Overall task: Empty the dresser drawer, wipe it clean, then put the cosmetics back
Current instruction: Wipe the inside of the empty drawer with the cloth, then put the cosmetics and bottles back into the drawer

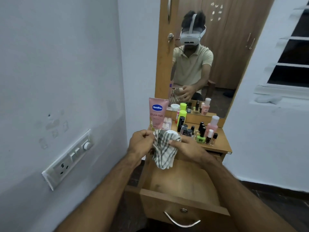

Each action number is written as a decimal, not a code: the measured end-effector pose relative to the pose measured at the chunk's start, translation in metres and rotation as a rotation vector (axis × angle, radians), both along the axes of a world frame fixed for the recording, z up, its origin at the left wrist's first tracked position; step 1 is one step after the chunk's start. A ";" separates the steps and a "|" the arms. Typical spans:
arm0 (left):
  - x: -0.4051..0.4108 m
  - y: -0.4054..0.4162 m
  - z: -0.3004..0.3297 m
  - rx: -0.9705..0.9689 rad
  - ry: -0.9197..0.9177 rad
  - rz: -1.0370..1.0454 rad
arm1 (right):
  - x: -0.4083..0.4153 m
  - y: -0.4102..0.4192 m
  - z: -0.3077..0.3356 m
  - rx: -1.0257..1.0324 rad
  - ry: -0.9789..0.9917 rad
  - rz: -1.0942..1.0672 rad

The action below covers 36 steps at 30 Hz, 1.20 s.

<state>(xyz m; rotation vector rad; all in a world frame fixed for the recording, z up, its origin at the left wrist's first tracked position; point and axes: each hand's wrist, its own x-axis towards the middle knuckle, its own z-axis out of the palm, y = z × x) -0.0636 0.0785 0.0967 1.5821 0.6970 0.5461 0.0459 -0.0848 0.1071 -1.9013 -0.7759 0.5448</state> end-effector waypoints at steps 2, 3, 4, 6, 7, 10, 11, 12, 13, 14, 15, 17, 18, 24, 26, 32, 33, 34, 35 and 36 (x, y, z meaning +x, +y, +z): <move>0.003 -0.005 0.008 0.087 0.008 -0.002 | 0.007 -0.024 0.004 0.007 -0.103 -0.075; 0.003 -0.009 0.012 0.124 0.011 -0.022 | 0.010 -0.035 0.007 -0.008 -0.158 -0.085; 0.004 -0.013 0.014 0.171 0.020 -0.057 | 0.012 -0.046 0.010 -0.025 -0.224 -0.084; 0.007 -0.025 0.021 0.277 0.033 -0.143 | 0.018 -0.062 0.013 -0.055 -0.375 -0.099; 0.008 -0.033 0.025 0.317 0.028 -0.175 | 0.020 -0.067 0.014 -0.047 -0.415 -0.131; 0.015 -0.052 0.034 0.487 0.066 -0.216 | 0.023 -0.081 0.021 0.048 -0.367 -0.240; 0.018 -0.056 0.035 0.521 0.083 -0.227 | 0.023 -0.084 0.022 0.070 -0.339 -0.287; 0.020 -0.059 0.037 0.488 0.097 -0.236 | 0.024 -0.087 0.022 0.080 -0.332 -0.343; 0.021 -0.062 0.038 0.409 0.094 -0.250 | 0.024 -0.090 0.021 0.087 -0.341 -0.402; 0.022 -0.066 0.039 0.278 0.071 -0.259 | 0.022 -0.091 0.021 0.090 -0.358 -0.459; 0.024 -0.071 0.041 0.136 0.034 -0.259 | 0.020 -0.092 0.020 0.089 -0.381 -0.503; 0.030 -0.086 0.048 -0.094 -0.026 -0.258 | 0.011 -0.088 0.019 0.092 -0.397 -0.523; 0.034 -0.093 0.052 -0.158 -0.044 -0.256 | 0.006 -0.085 0.020 0.094 -0.394 -0.498; 0.046 -0.110 0.062 -0.221 -0.066 -0.234 | -0.009 -0.079 0.025 0.146 -0.408 -0.339; 0.049 -0.109 0.063 -0.221 -0.080 -0.242 | -0.010 -0.083 0.026 0.205 -0.446 -0.339; 0.054 -0.113 0.070 -0.171 -0.047 -0.285 | -0.017 -0.093 0.020 0.160 -0.446 -0.044; 0.055 -0.112 0.070 -0.177 -0.055 -0.259 | -0.016 -0.098 0.020 0.240 -0.386 -0.064; 0.057 -0.111 0.070 -0.194 -0.066 -0.256 | -0.017 -0.103 0.022 0.352 -0.295 -0.133; 0.058 -0.110 0.072 -0.217 -0.077 -0.276 | -0.014 -0.108 0.023 0.456 -0.209 -0.244; 0.059 -0.110 0.075 -0.232 -0.086 -0.317 | -0.012 -0.113 0.023 0.525 -0.126 -0.365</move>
